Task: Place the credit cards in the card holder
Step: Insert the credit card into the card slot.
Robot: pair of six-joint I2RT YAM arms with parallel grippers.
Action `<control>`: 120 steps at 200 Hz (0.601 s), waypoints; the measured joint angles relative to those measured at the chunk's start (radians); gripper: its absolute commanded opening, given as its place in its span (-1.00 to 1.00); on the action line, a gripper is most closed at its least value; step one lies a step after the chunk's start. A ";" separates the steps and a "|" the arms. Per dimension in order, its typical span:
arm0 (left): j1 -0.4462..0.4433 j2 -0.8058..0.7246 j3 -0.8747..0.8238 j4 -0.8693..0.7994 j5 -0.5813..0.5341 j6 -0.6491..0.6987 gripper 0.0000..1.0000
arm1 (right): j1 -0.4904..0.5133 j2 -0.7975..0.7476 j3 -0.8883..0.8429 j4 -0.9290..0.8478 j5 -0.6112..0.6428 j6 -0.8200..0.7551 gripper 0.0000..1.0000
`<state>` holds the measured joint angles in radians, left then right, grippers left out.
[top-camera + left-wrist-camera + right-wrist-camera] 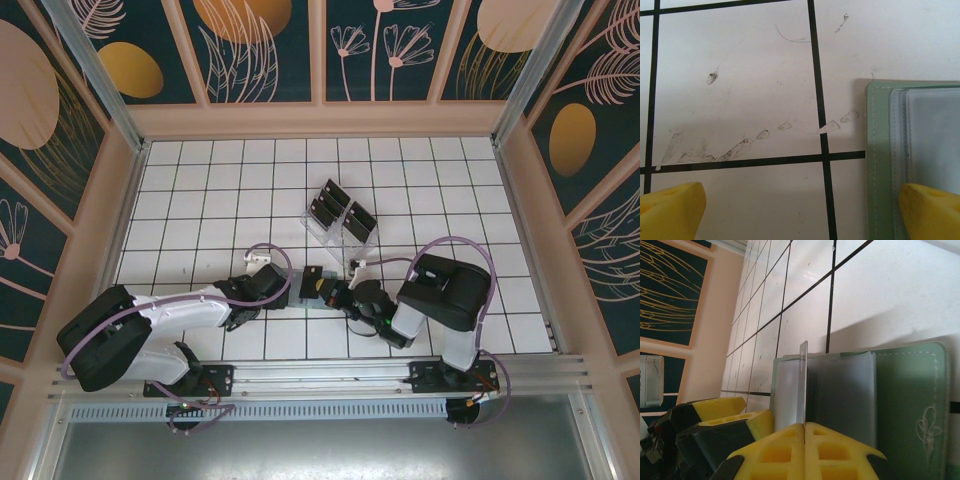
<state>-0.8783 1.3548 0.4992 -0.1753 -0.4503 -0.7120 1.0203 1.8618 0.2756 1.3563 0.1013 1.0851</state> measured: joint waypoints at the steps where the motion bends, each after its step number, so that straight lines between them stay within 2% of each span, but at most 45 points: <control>1: 0.000 0.000 0.000 0.000 0.000 0.000 0.97 | 0.000 0.001 0.001 0.000 -0.001 0.000 -1.00; 120: 0.000 0.000 0.000 0.000 0.000 0.000 0.97 | 0.010 0.018 -0.020 0.038 -0.019 0.032 -1.00</control>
<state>-0.8783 1.3548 0.4992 -0.1757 -0.4503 -0.7120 1.0298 1.8801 0.2558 1.3945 0.0818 1.1175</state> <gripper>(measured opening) 0.985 0.044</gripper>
